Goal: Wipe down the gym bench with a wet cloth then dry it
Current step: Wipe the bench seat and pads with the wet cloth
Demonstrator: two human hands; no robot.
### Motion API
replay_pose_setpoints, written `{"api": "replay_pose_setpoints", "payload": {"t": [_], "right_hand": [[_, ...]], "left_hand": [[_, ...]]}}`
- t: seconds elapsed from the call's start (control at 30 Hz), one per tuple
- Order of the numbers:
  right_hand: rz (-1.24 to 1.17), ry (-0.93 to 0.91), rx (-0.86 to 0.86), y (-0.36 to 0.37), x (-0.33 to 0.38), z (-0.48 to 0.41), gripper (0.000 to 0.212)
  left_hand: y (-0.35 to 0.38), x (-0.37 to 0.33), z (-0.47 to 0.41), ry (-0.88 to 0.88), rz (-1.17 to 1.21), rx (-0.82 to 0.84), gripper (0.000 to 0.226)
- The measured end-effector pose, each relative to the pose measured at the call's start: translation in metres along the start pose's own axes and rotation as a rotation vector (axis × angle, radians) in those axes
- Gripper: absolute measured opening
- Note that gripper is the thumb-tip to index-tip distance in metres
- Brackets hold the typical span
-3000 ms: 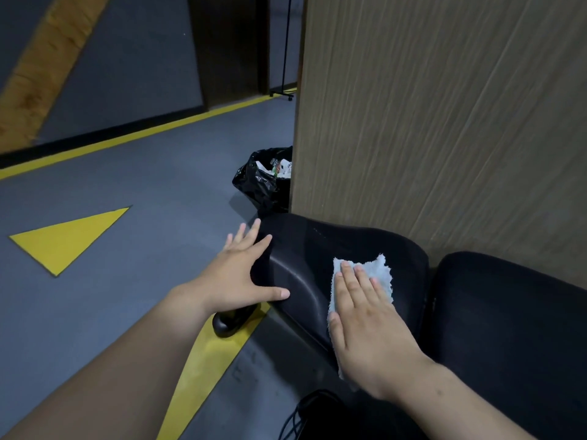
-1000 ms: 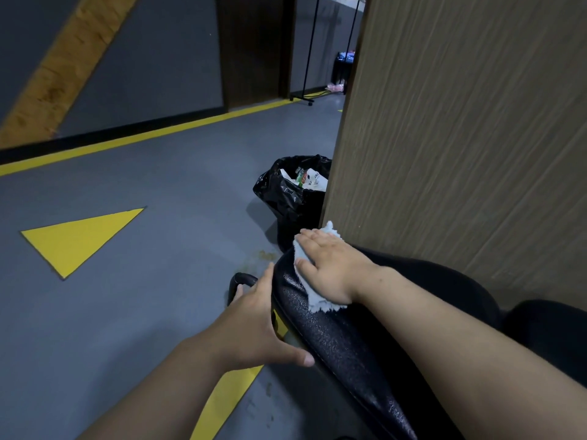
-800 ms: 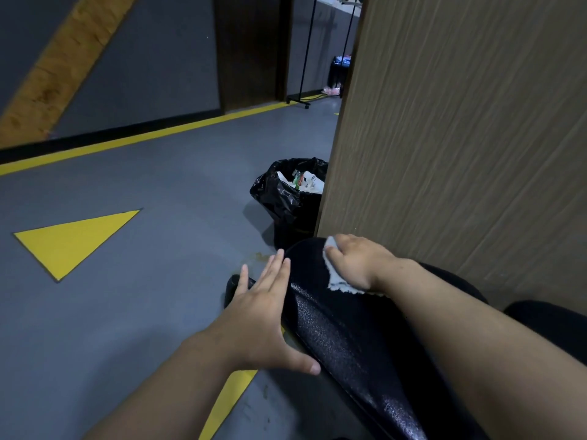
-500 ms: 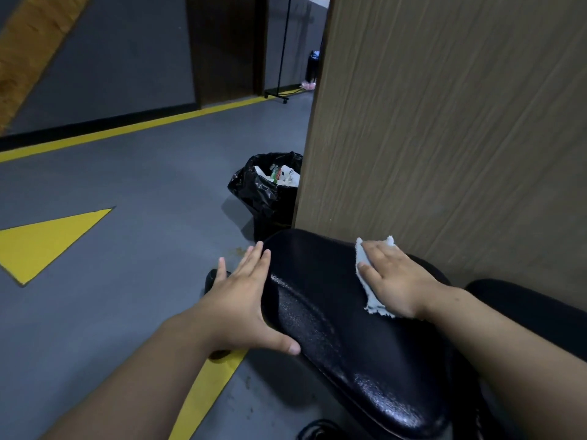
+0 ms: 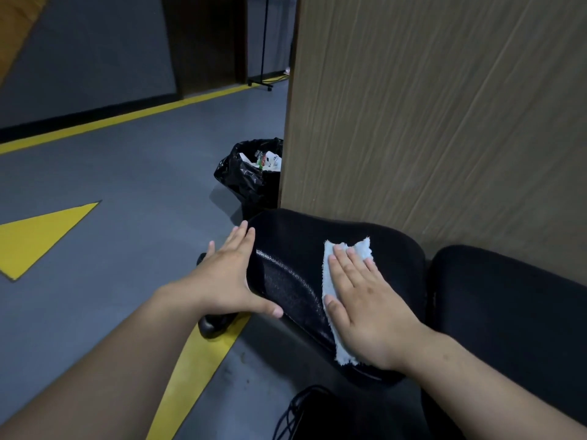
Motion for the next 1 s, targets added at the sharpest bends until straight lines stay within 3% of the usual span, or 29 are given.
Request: {"api": "replay_pose_setpoints", "payload": {"t": [0.23, 0.4, 0.57, 0.8, 0.9, 1.0], "right_hand": [[-0.038, 0.105, -0.027, 0.004, -0.009, 0.03, 0.077], [-0.076, 0.149, -0.022, 0.002, -0.036, 0.021, 0.07], [-0.127, 0.265, -0.009, -0.002, -0.089, -0.005, 0.069], [-0.217, 0.444, 0.03, -0.012, -0.147, -0.052, 0.065], [-0.302, 0.551, 0.052, -0.014, -0.161, -0.061, 0.053], [-0.255, 0.53, 0.049, -0.017, -0.153, -0.057, 0.044]], "left_hand": [[-0.004, -0.022, 0.0, -0.053, -0.029, 0.051, 0.156], [-0.002, -0.063, -0.002, 0.061, -0.035, -0.031, 0.13], [0.012, -0.074, -0.008, 0.118, -0.06, -0.004, 0.106], [0.019, -0.069, -0.015, 0.096, -0.086, 0.023, 0.102], [0.02, -0.068, -0.016, 0.095, -0.074, 0.019, 0.103], [0.019, -0.069, -0.015, 0.093, -0.067, 0.021, 0.104]]}}
Point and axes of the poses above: each hand's wrist, its own z-axis away from the middle knuckle, its own y-axis out of the palm, x = y × z, the point moved 7 cm from there along -z, towards the middle knuckle, and after that the axes turned 2 degrees about z, right-handed, at the moved point
